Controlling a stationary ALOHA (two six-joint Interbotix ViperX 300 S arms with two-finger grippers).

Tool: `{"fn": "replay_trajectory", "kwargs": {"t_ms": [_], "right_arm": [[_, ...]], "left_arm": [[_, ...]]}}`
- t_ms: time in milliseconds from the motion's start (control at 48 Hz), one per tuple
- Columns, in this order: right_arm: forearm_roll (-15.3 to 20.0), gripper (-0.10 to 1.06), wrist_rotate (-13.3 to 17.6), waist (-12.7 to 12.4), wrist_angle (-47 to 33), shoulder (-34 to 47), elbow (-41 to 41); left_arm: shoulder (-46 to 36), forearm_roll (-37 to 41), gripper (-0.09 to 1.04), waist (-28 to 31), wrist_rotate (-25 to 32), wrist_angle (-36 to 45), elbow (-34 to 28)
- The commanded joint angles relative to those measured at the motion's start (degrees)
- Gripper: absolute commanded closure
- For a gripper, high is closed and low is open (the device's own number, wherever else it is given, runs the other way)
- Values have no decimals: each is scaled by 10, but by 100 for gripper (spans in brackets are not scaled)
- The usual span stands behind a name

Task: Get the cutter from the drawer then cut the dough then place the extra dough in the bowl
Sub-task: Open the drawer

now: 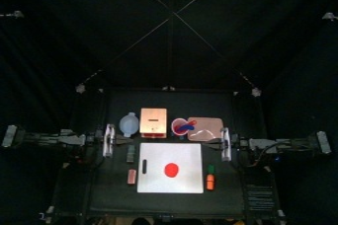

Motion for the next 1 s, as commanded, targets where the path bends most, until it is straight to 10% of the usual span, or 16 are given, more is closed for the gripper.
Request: {"fn": "replay_trajectory", "kwargs": {"t_ms": [21,312,604,1000], "right_arm": [[-5,100,-6,-25,-18,28,-11],[-93,100,4,-133,-186,328,-149],[-117,100,-4,-177,-225,651,-384],[-149,100,-4,-214,-134,780,-520]], "left_arm": [[49,-12,95,9,-4,-38,-14],[242,-221,72,-20,-56,-228,-25],[397,-395,39,-86,-269,-311,-42],[547,-459,24,-83,-465,-311,-96]]}}
